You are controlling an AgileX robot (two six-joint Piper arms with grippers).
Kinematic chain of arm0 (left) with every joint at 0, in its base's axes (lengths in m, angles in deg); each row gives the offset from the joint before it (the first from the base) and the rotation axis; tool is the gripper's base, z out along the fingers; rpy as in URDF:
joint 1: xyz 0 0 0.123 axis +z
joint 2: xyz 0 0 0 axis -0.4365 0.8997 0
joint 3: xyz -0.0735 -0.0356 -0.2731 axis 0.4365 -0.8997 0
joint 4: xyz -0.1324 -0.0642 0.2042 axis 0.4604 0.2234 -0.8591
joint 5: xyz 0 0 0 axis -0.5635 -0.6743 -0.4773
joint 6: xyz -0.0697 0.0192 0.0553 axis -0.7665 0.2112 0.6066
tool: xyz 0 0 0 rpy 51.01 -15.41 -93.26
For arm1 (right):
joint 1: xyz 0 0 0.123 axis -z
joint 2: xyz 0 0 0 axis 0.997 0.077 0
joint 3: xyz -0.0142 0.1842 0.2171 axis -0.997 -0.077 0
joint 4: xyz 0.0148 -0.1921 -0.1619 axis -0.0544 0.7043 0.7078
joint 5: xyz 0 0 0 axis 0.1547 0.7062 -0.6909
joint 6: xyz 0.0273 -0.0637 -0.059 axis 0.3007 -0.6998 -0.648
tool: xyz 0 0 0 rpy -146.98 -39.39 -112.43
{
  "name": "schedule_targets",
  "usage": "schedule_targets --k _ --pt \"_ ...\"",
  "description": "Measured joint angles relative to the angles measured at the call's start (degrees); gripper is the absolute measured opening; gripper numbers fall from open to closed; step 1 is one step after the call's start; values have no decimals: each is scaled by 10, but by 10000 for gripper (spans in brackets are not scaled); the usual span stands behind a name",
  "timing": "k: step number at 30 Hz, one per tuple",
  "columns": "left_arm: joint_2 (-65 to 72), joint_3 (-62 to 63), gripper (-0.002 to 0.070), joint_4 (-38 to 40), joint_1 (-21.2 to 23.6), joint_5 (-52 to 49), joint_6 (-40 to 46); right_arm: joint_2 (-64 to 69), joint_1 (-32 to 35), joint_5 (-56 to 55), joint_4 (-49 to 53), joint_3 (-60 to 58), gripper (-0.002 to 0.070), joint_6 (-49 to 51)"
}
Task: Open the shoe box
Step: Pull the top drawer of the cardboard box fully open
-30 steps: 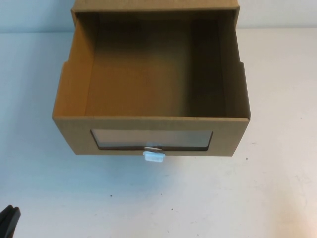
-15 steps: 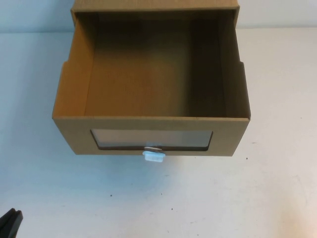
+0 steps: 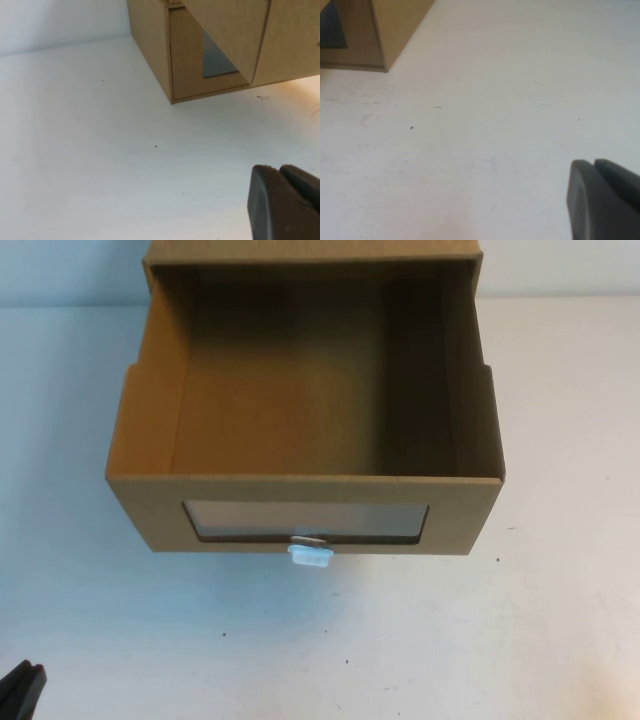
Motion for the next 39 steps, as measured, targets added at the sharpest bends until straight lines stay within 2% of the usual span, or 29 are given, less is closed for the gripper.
schedule_targets --k 7,33,36,39 --pt "0 0 -5 0 0 0 0 0 13 7 -34 0 -13 -29" --pt "0 0 -5 0 0 5 -1 0 15 10 -36 0 -13 -29" --pt "-1 0 -5 -26 8 4 -17 0 15 10 -36 0 -13 -29" --pt "-11 0 -5 -72 39 2 -58 0 15 10 -37 0 -13 -29"
